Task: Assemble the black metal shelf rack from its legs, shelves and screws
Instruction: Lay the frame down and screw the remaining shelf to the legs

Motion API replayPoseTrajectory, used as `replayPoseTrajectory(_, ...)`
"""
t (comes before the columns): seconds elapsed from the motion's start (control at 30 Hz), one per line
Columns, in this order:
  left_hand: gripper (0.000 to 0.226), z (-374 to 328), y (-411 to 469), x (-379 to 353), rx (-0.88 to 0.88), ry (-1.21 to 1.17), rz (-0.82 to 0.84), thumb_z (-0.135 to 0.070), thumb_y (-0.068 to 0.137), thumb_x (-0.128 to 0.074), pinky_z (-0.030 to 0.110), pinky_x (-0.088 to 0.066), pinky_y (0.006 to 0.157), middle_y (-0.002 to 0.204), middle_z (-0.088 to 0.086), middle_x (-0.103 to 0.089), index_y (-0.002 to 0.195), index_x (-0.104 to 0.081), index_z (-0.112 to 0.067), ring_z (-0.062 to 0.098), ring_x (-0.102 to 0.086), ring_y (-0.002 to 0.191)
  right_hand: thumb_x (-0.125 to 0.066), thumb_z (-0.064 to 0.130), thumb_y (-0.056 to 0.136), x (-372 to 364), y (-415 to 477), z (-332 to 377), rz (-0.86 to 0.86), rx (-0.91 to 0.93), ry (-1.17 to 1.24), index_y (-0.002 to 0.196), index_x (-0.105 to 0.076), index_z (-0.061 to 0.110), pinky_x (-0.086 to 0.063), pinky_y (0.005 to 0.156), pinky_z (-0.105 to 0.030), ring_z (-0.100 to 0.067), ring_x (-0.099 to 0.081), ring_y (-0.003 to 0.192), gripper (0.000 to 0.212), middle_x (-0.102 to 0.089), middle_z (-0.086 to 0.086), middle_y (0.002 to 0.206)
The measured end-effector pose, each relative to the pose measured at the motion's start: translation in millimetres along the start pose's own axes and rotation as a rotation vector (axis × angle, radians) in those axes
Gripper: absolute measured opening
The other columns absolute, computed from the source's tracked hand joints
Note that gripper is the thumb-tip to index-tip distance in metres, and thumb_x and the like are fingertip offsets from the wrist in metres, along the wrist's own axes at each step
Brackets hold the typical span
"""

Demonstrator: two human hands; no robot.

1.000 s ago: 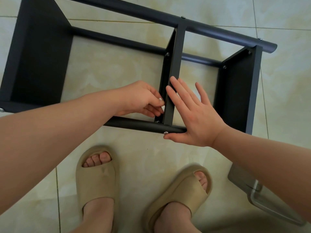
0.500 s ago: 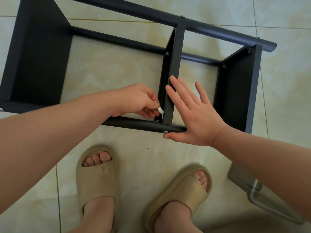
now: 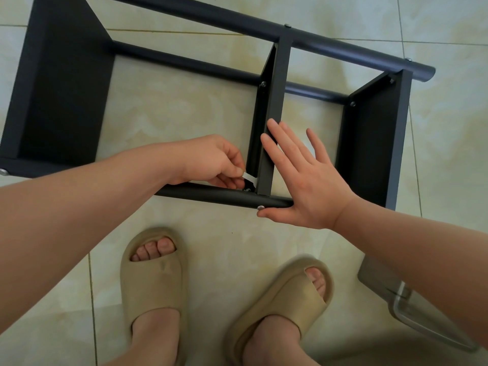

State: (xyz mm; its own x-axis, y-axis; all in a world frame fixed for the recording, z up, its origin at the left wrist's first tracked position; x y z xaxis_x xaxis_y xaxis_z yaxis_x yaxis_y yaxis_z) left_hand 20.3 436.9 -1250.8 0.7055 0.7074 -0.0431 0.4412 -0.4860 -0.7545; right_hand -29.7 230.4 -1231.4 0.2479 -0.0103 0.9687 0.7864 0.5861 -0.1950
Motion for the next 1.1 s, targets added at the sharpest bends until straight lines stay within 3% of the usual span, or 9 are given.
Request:
replayPoseTrajectory(0.2,0.017,1,0,0,0.009,0.076,0.035,0.0,0.095,-0.059,0.02,-0.057,0.069,0.074,0.001,-0.075,0.083,-0.067,-0.008,0.01,-0.07,0.069,-0.042,0.084,0.084,-1,0,0,0.011,-0.004,0.004,0.162,-0.011,0.009,-0.011,0.122,-0.062,-0.026,0.001,0.157,0.113,0.001,-0.01,0.17)
replayPoseTrajectory(0.4,0.016,0,-2,-1,-0.01,0.239,0.04,-0.008,0.094,-0.065,0.03,-0.05,0.074,0.068,-0.003,-0.068,0.081,-0.07,-0.015,0.013,-0.061,0.067,-0.042,0.084,0.084,-1,0,0,0.01,-0.002,0.006,0.162,-0.01,0.009,-0.011,0.122,-0.062,-0.026,0.001,0.157,0.112,0.001,-0.01,0.17)
replayPoseTrajectory(0.57,0.017,1,-1,0,-0.019,0.37,0.064,-0.016,0.094,-0.066,0.027,-0.041,0.065,0.053,-0.014,-0.059,0.078,-0.069,-0.022,0.007,-0.053,0.057,-0.043,0.084,0.084,-1,0,0,0.013,-0.005,0.007,0.162,-0.01,0.009,-0.011,0.122,-0.061,-0.026,0.001,0.157,0.113,0.001,-0.01,0.17)
replayPoseTrajectory(0.73,0.014,1,0,2,-0.048,0.423,0.105,-0.018,0.093,-0.068,0.025,-0.042,0.065,0.058,-0.015,-0.063,0.081,-0.07,-0.024,0.0,-0.055,0.055,-0.042,0.083,0.084,0,0,0,0.012,-0.005,0.014,0.162,-0.01,0.009,-0.01,0.123,-0.061,-0.026,0.001,0.157,0.112,0.001,-0.01,0.17)
replayPoseTrajectory(0.87,0.015,-4,1,9,-0.123,0.394,0.013,-0.014,0.091,-0.071,0.022,-0.053,0.076,0.075,-0.009,-0.075,0.086,-0.071,-0.028,0.004,-0.07,0.073,-0.041,0.084,0.085,0,0,0,0.017,-0.004,0.013,0.162,-0.01,0.009,-0.01,0.123,-0.06,-0.026,0.002,0.157,0.112,0.002,-0.01,0.17)
replayPoseTrajectory(0.97,0.02,-13,0,9,-0.197,0.527,-0.054,-0.02,0.09,-0.072,0.013,-0.046,0.071,0.074,-0.02,-0.073,0.091,-0.066,-0.039,-0.008,-0.066,0.075,-0.04,0.084,0.085,0,0,0,0.021,-0.005,0.01,0.162,-0.009,0.009,-0.01,0.123,-0.06,-0.026,0.002,0.157,0.112,0.002,-0.01,0.17)
replayPoseTrajectory(1.1,0.027,-19,2,3,-0.237,0.612,-0.08,-0.016,0.092,-0.067,0.014,-0.044,0.067,0.079,-0.017,-0.069,0.079,-0.06,-0.039,-0.002,-0.063,0.077,-0.04,0.084,0.085,0,0,0,0.013,-0.001,0.012,0.162,-0.01,0.009,-0.011,0.123,-0.06,-0.027,0.001,0.157,0.112,0.001,-0.011,0.17)
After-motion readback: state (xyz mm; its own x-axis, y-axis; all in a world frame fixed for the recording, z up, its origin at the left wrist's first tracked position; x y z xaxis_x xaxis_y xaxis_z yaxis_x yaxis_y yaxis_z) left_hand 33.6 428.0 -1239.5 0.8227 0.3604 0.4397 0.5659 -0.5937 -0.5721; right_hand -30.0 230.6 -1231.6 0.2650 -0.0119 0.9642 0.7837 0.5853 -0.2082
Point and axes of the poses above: each hand's wrist, its own y-axis towards the middle knuckle, its own x-axis out of the back of the hand, z = x × y, the point moved 2 cm from there along y, towards the middle knuckle
